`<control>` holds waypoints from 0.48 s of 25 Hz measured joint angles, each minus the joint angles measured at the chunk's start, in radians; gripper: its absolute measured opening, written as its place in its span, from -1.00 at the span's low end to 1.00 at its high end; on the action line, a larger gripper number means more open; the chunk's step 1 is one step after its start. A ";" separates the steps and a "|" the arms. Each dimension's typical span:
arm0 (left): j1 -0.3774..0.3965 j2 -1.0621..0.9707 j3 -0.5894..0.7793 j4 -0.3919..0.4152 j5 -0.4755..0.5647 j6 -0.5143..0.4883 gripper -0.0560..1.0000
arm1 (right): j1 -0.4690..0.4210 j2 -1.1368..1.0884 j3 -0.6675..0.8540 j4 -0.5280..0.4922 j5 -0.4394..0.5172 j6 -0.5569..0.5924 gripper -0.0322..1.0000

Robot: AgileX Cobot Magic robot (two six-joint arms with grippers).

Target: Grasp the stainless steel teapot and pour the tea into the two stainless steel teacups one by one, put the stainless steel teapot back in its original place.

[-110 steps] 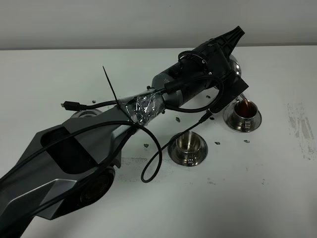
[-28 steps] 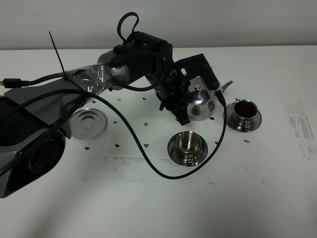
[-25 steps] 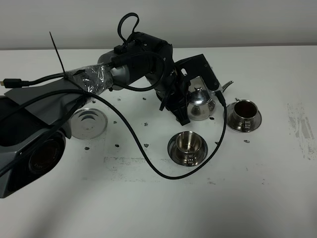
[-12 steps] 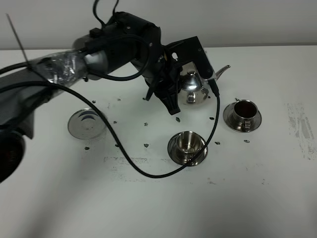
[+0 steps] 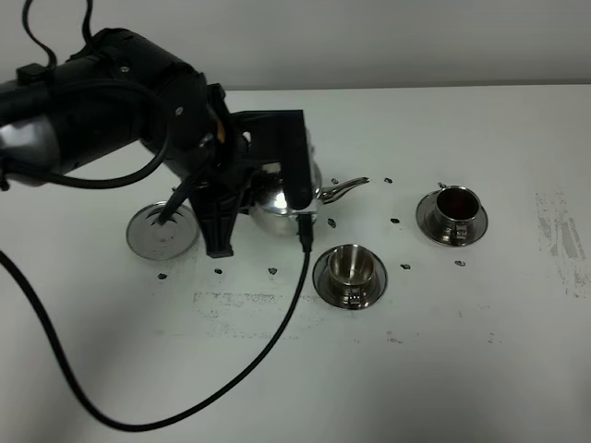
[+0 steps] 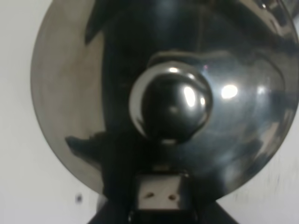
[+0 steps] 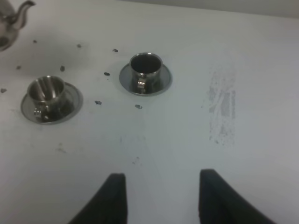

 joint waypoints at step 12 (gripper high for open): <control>0.063 0.027 0.090 0.084 -0.143 0.317 -0.55 | 0.000 0.000 0.000 0.000 0.000 0.000 -0.21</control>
